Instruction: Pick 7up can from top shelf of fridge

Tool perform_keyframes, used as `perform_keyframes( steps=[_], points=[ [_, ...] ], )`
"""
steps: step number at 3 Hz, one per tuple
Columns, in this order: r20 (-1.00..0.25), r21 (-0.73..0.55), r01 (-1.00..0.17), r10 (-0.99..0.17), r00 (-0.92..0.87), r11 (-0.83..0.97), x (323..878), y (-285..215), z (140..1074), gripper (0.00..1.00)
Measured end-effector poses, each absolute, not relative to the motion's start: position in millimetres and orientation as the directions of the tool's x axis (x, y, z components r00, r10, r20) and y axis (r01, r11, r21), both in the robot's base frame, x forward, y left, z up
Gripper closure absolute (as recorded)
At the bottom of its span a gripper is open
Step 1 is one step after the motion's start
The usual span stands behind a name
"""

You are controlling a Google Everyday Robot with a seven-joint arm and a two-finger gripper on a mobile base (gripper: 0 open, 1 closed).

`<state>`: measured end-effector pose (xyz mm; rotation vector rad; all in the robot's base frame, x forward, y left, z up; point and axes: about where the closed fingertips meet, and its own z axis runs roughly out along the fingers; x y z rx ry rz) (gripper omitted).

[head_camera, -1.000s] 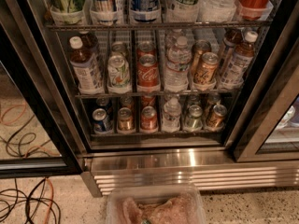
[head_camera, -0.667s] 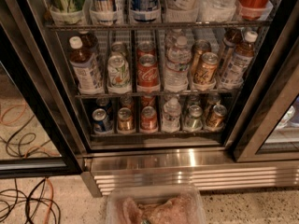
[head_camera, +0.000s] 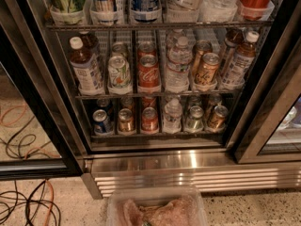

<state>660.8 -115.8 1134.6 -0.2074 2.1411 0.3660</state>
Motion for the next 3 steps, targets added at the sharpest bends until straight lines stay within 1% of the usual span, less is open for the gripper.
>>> perform_keyframes(
  steps=[1, 3],
  points=[
    [-0.796, 0.198, -0.318, -0.037, -0.604, 0.927, 651, -111, 1121, 1.0],
    [-0.779, 0.199, -0.334, -0.058, -0.624, 0.921, 640, -111, 1122, 1.0]
  ],
)
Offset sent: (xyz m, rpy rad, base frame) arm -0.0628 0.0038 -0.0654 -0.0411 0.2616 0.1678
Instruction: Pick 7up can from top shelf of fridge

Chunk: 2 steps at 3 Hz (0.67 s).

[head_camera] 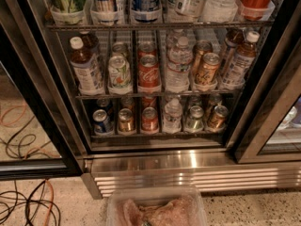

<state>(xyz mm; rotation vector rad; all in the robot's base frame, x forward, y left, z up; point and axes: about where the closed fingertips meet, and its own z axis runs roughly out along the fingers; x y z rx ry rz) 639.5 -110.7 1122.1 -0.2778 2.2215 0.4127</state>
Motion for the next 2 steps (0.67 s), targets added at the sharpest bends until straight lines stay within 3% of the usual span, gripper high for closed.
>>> perform_keyframes(
  steps=[2],
  points=[
    [-0.694, 0.227, -0.364, -0.112, -0.711, 0.903, 595, -112, 1091, 1.0]
  ],
)
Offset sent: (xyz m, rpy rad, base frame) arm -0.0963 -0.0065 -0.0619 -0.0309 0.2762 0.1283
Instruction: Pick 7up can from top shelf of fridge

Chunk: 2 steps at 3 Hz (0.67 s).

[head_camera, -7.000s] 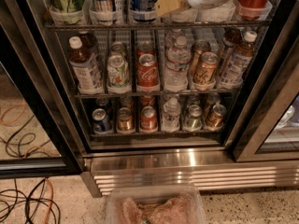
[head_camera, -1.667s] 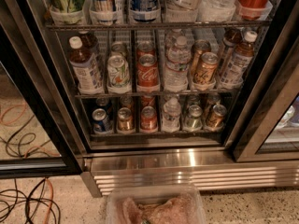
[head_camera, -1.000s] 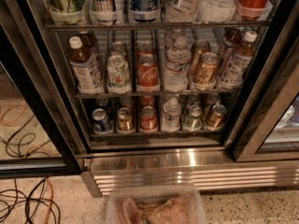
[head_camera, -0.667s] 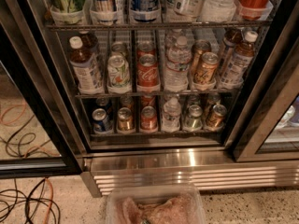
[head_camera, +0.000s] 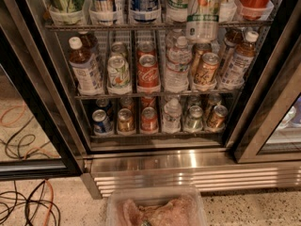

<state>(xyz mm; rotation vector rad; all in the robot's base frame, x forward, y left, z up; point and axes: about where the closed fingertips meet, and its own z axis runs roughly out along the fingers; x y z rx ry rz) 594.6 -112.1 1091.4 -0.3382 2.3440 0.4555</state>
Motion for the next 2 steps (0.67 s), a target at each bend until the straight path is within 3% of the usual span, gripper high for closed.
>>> perform_keyframes(
  steps=[2],
  points=[
    [-0.691, 0.228, -0.365, -0.114, -0.714, 0.903, 594.6, -110.4, 1090.6, 1.0]
  ],
)
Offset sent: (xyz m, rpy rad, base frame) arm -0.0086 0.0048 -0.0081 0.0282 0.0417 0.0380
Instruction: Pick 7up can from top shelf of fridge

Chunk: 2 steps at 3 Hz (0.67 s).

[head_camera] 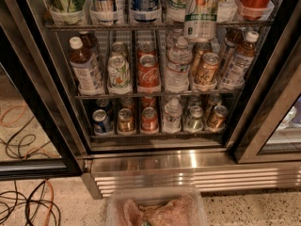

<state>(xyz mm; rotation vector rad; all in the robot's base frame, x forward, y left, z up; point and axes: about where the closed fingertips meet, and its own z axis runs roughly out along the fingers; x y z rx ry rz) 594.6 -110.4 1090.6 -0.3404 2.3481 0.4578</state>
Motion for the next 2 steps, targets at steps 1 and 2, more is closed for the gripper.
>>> perform_keyframes(
  steps=[1, 2],
  points=[
    [-0.639, 0.276, -0.382, -0.129, -0.759, 0.882, 569, -102, 1073, 1.0],
    [-0.575, 0.341, -0.384, -0.133, -0.807, 0.858, 530, -93, 1060, 1.0]
  ],
)
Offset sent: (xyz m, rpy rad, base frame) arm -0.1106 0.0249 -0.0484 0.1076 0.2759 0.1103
